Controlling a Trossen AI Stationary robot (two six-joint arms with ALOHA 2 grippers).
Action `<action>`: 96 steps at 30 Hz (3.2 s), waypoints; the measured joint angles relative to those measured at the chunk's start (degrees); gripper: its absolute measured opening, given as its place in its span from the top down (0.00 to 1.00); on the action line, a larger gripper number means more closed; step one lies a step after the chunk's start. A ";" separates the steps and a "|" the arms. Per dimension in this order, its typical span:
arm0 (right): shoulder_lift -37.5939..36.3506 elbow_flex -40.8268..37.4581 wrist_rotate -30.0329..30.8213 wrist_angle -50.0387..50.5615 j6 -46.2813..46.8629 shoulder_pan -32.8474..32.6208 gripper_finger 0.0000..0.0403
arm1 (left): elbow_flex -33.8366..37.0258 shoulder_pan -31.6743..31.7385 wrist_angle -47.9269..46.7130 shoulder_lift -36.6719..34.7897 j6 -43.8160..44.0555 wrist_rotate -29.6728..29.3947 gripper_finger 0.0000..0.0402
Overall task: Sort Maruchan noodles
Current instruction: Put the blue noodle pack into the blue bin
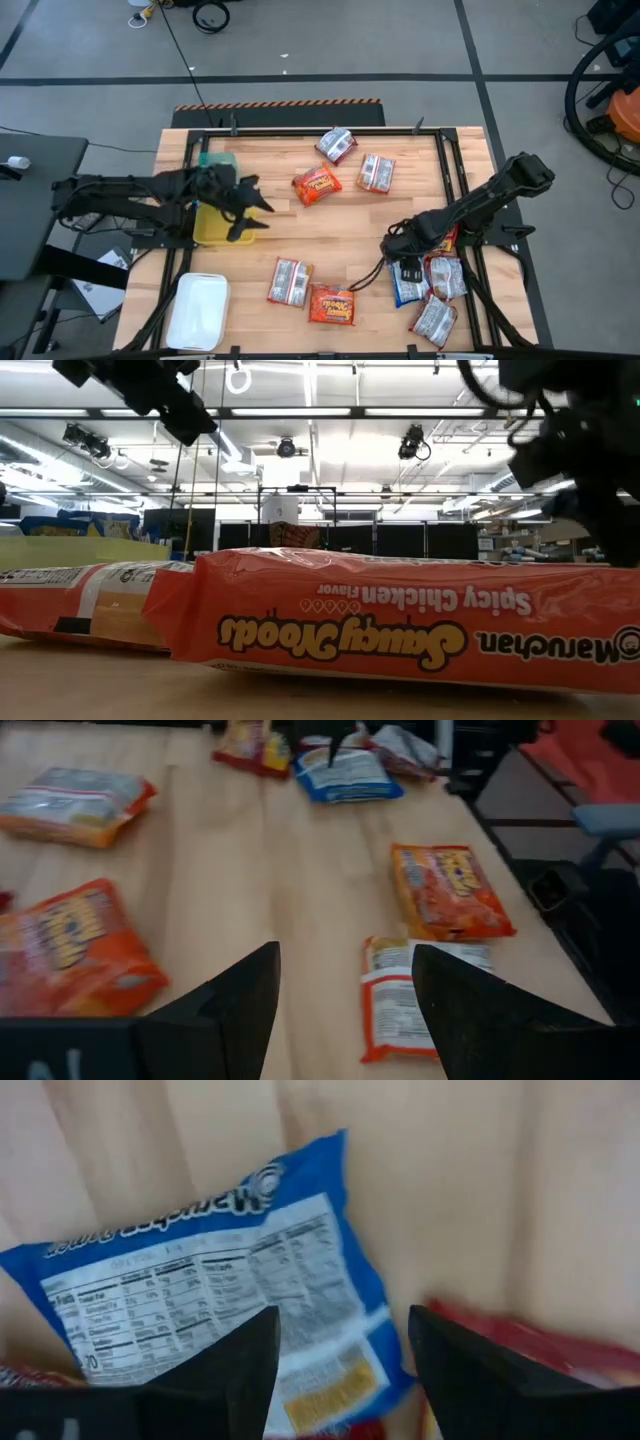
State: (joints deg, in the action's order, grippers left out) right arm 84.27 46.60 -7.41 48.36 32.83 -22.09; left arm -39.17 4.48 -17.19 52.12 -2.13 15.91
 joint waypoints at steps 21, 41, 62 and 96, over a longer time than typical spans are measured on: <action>-0.06 3.88 15.14 -2.18 -18.44 2.69 0.96 | 2.11 -1.34 20.86 9.99 10.48 -11.79 0.42; 0.15 16.23 36.79 -25.20 -53.25 20.15 0.98 | -4.06 6.25 50.58 35.92 3.03 -12.85 0.21; 0.13 16.21 22.84 -34.97 -56.46 25.01 0.89 | -15.49 10.40 42.22 46.12 -12.05 -11.47 0.49; -10.66 -16.65 13.30 -83.98 -51.70 30.81 0.48 | -18.50 46.44 -33.23 16.71 -35.52 -23.51 0.77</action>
State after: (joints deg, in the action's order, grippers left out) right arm 73.61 29.95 5.89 -35.62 -18.87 8.72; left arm -57.67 50.92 -50.42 68.83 -37.65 -7.60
